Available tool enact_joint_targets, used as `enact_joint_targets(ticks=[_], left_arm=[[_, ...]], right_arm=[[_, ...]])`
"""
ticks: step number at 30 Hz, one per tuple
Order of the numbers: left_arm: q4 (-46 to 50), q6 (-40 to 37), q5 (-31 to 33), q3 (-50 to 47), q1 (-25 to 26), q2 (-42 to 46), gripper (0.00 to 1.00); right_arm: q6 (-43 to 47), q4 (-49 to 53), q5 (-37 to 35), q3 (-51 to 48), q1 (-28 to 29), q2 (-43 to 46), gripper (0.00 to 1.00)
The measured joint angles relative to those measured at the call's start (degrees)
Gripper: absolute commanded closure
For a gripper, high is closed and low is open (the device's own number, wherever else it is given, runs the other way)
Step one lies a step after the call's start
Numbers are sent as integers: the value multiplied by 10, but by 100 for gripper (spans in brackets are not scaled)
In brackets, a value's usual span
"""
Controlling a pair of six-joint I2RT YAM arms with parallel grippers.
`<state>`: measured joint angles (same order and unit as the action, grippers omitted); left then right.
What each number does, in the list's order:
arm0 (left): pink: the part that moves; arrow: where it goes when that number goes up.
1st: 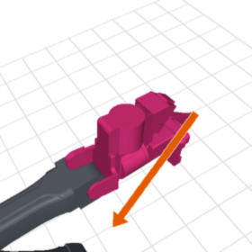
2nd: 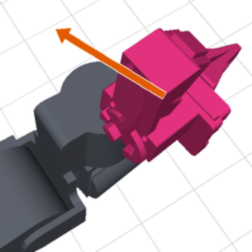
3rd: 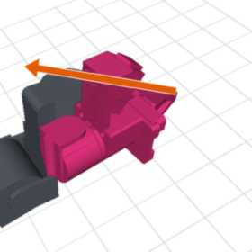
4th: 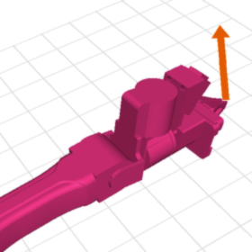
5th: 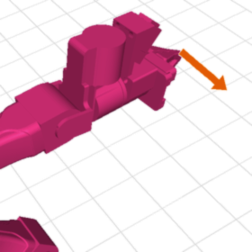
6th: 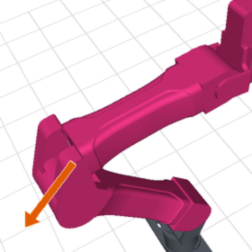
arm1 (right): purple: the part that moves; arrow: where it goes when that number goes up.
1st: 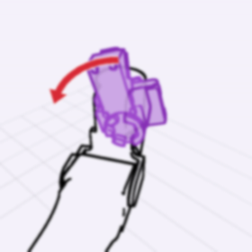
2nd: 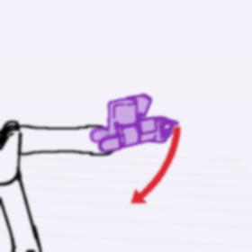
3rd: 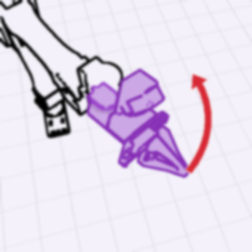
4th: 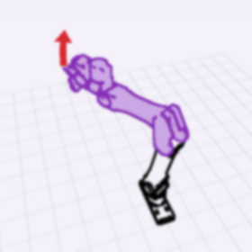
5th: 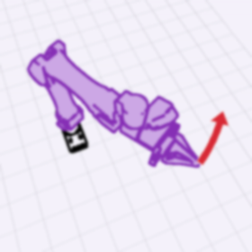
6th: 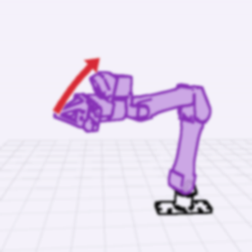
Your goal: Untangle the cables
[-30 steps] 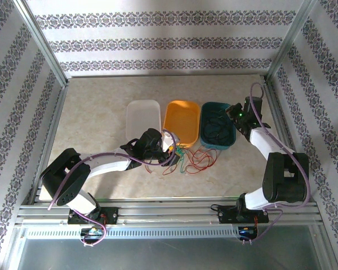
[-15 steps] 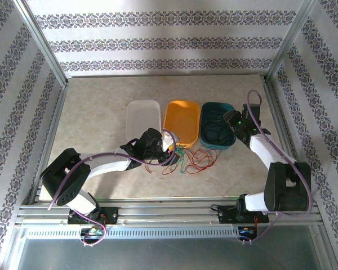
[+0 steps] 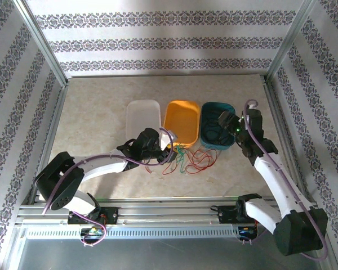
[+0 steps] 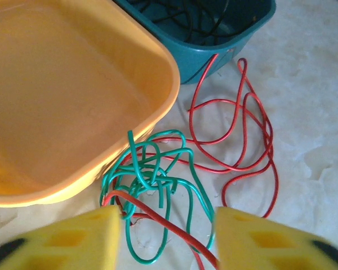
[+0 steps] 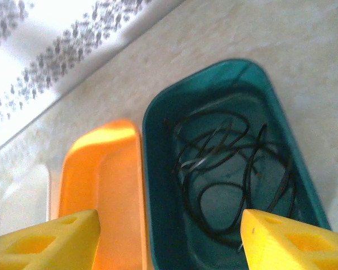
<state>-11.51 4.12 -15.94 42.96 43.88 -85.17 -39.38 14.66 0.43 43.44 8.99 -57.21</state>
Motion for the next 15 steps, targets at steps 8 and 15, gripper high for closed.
enact_joint_targets(ticks=[8, 15], left_arm=[[69, -5, -22, -15, 0, 74, 37], [163, -12, -52, -19, 0, 94, 34]], right_arm=[[20, 26, 0, -27, 17, 2, 33], [23, 23, 0, -27, 17, -27, 33]])
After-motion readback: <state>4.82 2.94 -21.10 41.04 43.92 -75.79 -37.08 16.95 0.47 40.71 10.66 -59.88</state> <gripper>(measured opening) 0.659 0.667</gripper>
